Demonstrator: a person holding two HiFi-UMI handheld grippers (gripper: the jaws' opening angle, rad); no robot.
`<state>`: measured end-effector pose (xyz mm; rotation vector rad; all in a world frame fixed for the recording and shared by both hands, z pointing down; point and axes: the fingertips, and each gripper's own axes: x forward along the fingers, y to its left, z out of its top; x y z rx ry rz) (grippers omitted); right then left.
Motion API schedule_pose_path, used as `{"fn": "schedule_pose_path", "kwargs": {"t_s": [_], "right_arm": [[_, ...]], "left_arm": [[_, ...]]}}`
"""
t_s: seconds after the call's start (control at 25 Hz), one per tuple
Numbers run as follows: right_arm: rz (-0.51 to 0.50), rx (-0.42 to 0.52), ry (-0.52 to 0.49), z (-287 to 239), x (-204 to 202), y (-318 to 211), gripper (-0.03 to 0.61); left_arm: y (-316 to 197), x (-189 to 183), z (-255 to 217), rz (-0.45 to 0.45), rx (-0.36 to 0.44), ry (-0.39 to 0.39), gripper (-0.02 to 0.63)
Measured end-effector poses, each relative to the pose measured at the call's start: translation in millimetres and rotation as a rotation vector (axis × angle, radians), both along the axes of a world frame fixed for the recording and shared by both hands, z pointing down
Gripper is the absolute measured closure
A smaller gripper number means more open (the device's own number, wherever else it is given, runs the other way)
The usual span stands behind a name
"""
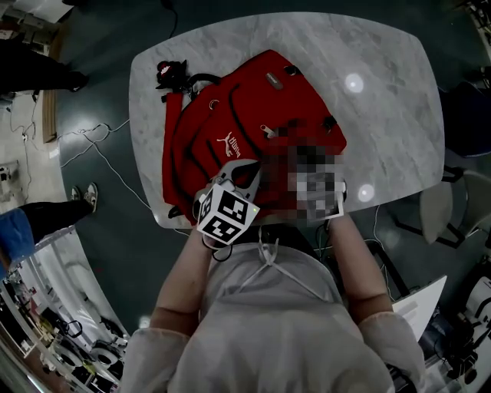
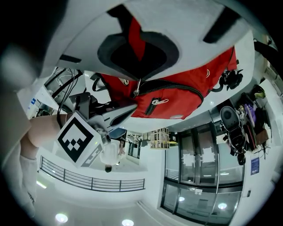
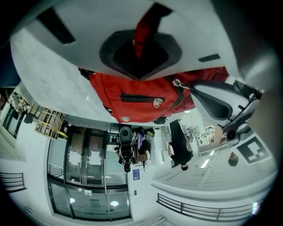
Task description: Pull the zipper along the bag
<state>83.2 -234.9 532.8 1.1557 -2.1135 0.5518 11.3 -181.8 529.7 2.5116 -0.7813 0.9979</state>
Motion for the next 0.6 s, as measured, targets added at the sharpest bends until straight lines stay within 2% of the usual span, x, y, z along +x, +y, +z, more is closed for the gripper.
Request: {"fn": "schedule_pose_path", "kwargs": {"t_s": [0.16,0.28,0.44,0.6], "right_arm": [[-0.001,0.011,0.024,3.3,-1.0,-0.3,0.552],[0.005,0.015,0.024,2.8,-0.2,-0.7,0.552],[0.010,0.004,0.027,4.1,0.0,-1.5,0.552],[0.013,-0.009,0.042,9.0,3.5,-1.2,0.551]], "left_arm": [[0.6,-23.1,7.3,-0.029,-0.014,-0.039,0.592],[-0.2,-32.0,8.4,-0.060,-0.051,0.004,0.592],[-7.4,-36.5,11.8,-0.035,-0.012,-0.040,0.592],[-19.8,-48.2,15.5,-0.037,-0.012,-0.022,0.592]]}}
